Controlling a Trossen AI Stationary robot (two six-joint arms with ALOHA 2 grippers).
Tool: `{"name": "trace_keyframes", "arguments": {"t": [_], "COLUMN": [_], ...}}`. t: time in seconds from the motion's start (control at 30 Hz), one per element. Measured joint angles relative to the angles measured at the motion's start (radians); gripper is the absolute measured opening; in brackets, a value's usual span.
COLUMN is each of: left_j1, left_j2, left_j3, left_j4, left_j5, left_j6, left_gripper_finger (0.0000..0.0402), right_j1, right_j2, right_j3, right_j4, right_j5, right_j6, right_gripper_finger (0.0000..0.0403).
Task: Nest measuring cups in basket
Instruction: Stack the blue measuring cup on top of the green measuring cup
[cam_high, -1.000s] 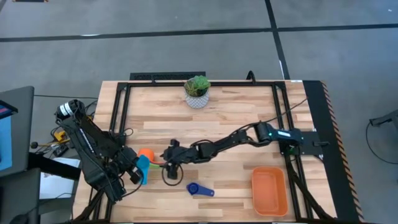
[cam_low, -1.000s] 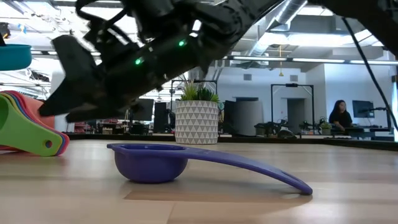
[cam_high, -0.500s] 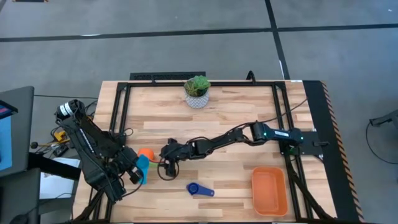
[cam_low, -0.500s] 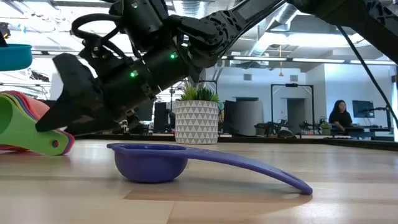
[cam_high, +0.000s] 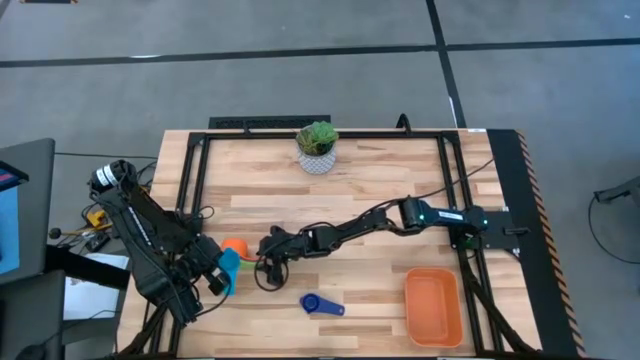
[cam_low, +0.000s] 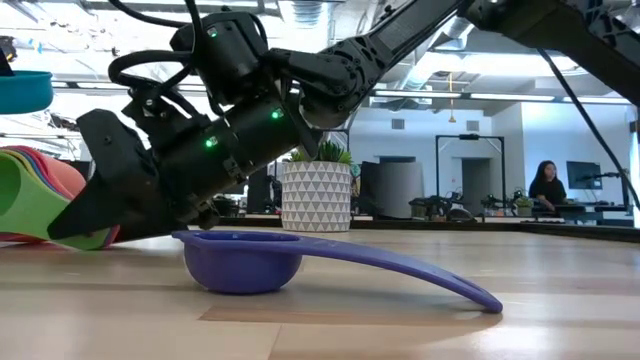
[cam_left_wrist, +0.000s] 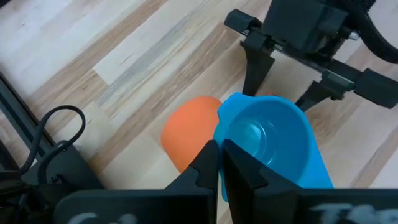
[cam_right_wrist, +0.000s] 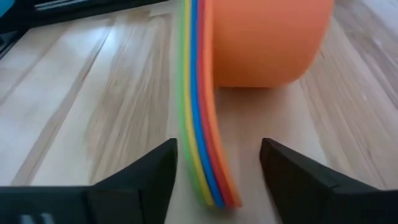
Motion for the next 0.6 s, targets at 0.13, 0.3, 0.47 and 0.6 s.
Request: {"name": "trace_keyframes", "arguments": {"t": [0.13,0.3,0.47,0.6], "left_j1": [0.000,0.000,0.000,0.000], "left_j2": [0.000,0.000,0.000,0.000], "left_j3": [0.000,0.004,0.049,0.102], "left_j4": [0.000,-0.005,-0.039,-0.096], "left_j5": [0.005,0.035,0.036,0.026], "left_j6": [-0.002,-0.005,-0.005,-0.004], "left_gripper_finger": [0.0000,0.0000,0.0000,0.0000], "right_j1": [-0.004,-0.017,-0.029,-0.037], "right_j2": [-0.002,-0.008,-0.008,-0.004], "right_j3": [-0.001,-0.001,-0.002,-0.004], "right_j4": [-0.006,-0.003,0.080,0.169], "right_j5": [-0.054,-0.206,-0.373,-0.466], "right_j6": [0.066,0.199,0.356,0.500], "right_gripper_finger": [0.0192,0.0093,0.0051,0.0068]}}
